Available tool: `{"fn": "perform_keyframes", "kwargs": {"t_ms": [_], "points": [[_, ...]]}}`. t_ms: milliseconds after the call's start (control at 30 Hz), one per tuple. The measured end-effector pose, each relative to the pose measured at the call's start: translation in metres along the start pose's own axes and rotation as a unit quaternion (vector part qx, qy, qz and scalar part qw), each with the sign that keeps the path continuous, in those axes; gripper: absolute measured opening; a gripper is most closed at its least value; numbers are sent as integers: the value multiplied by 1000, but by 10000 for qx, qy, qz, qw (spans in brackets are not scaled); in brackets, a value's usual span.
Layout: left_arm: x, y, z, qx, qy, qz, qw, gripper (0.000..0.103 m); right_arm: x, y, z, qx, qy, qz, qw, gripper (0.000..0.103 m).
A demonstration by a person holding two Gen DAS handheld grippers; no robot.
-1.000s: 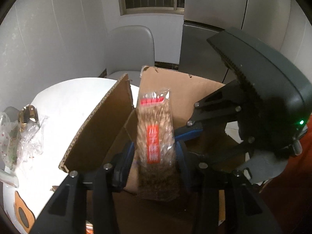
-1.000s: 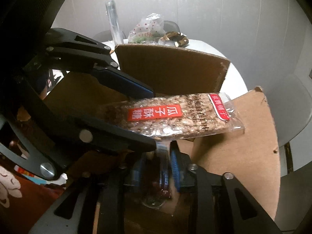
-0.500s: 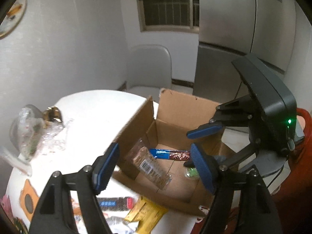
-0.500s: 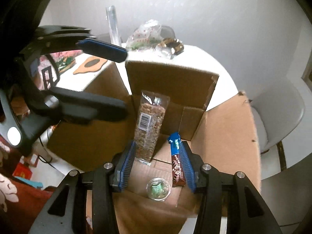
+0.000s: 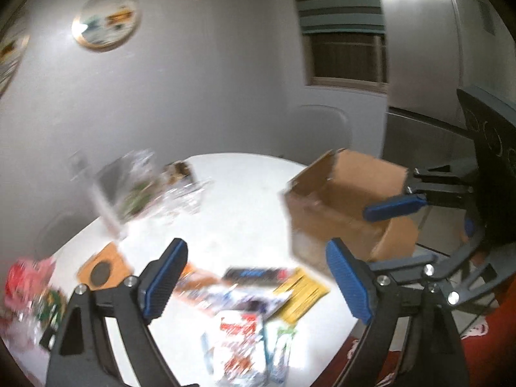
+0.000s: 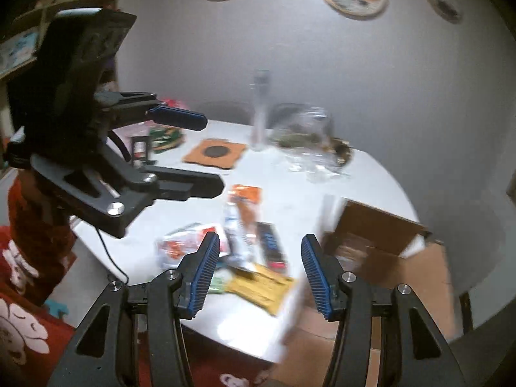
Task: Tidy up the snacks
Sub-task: 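Move both tools back over the snacks on the table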
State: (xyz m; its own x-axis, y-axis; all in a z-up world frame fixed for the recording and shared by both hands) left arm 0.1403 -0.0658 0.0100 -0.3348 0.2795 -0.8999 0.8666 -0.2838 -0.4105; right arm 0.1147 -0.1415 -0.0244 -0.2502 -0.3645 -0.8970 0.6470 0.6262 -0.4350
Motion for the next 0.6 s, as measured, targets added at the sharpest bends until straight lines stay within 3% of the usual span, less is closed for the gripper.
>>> {"fn": "perform_keyframes", "kwargs": {"t_ms": [133,300,600], "points": [[39,-15,-30,-258,-310,-15,9992,91,9,31,-38,-376,40,-183,9991,49],[97,-7,-57,-382,-691,-202,9967,91,40,78,-58,-291,102,-500,9983,49],[185,56,-47,-229,-1124,-850,9898,91,93,159,-17,389,325,-713,9962,49]]}}
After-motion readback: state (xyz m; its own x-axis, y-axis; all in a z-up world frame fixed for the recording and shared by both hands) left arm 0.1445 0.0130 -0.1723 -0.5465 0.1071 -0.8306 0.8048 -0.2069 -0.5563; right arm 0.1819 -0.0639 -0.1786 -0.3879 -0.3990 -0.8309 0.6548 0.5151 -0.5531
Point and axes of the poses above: each gripper's, at about its wrist camera, not at the fingertips, and y roughly the way its jaws point, z to its right, x to its underside, the point moved 9 cm from there along y, roughly the way its jaws point, and after that the axes turned 11 degrees about z, right-handed, at the moved point
